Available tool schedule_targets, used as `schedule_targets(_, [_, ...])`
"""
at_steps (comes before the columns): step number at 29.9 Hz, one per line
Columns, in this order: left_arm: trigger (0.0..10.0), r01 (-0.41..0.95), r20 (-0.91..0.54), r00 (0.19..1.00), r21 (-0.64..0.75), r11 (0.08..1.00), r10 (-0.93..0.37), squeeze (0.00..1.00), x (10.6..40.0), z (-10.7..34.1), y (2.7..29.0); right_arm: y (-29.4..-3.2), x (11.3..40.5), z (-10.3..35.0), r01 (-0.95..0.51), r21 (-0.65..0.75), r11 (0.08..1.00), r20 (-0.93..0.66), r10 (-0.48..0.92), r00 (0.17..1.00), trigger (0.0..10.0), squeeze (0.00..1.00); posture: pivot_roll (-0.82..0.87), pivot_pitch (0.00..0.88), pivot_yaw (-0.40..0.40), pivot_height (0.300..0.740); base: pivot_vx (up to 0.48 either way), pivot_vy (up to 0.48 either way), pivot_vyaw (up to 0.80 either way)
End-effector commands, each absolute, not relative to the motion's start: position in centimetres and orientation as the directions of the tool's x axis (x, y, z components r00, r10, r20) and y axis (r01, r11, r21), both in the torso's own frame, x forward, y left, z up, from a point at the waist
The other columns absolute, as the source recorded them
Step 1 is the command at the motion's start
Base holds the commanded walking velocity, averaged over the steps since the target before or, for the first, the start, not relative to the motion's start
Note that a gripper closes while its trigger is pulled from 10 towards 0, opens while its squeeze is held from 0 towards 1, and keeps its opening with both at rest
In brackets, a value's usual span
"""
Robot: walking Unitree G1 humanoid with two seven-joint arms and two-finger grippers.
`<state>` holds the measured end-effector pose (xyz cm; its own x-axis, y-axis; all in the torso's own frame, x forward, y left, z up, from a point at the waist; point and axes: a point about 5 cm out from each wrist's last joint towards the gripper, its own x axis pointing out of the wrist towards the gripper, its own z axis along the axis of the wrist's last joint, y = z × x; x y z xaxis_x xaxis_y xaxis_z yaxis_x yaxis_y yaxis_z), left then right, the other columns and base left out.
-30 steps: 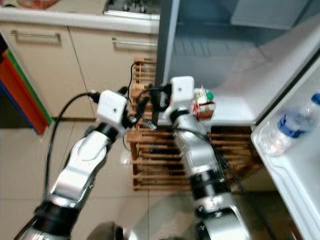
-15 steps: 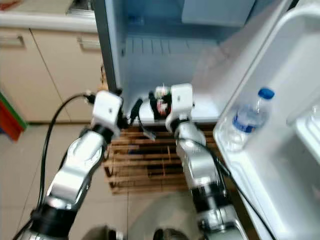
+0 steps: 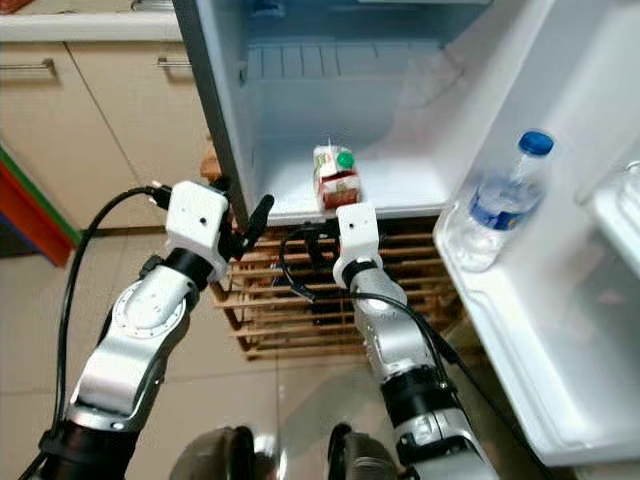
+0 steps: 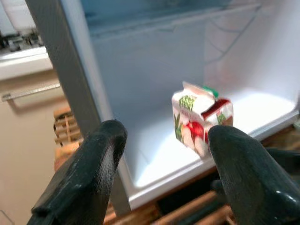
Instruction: Restocking fridge
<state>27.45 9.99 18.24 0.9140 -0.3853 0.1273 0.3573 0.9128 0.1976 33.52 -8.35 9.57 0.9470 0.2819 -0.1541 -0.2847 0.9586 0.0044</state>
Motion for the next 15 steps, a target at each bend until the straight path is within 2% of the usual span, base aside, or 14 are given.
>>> schedule_targets(1, [10.0,0.377,0.143,0.902,0.199,0.904,-0.408,0.00,26.8,19.3,10.4,-8.0,33.9,9.3,-0.275,0.002,0.961,-0.161,0.272,0.949,10.0,0.00,0.21,0.340,0.075,0.740,0.405,0.255,0.00])
schedule_targets(6, [10.0,0.404,0.142,0.888,0.216,0.889,-0.438,0.00,25.6,20.5,10.7,-7.1,35.0,10.8,-0.264,-0.052,0.963,-0.070,0.260,0.963,10.0,0.00,0.24,0.376,0.104,0.740,0.368,0.305,0.00])
schedule_targets(8, [10.0,0.424,0.144,0.877,0.217,0.879,-0.458,0.00,25.1,20.9,10.3,-6.7,35.5,13.3,-0.239,-0.134,0.962,0.053,0.248,0.967,10.0,0.00,0.25,0.390,0.112,0.740,0.352,0.326,0.00])
schedule_targets(9, [10.0,0.424,0.144,0.877,0.217,0.879,-0.458,0.00,25.1,20.9,10.3,-6.7,35.5,13.3,-0.239,-0.134,0.962,0.053,0.248,0.967,10.0,0.00,0.25,0.390,0.112,0.740,0.352,0.326,0.00])
schedule_targets(11, [10.0,0.431,0.142,0.874,0.219,0.876,-0.465,0.00,24.8,20.9,10.2,-6.4,35.6,15.3,-0.207,-0.215,0.954,0.156,0.243,0.957,10.0,0.00,0.24,0.396,0.111,0.740,0.000,0.000,0.00])
schedule_targets(15, [10.0,0.438,0.124,0.874,0.213,0.873,-0.469,0.00,24.4,20.8,10.1,-5.7,35.5,17.1,-0.213,-0.224,0.951,0.233,0.265,0.936,10.0,0.00,0.24,0.402,0.105,0.740,0.000,0.000,0.00])
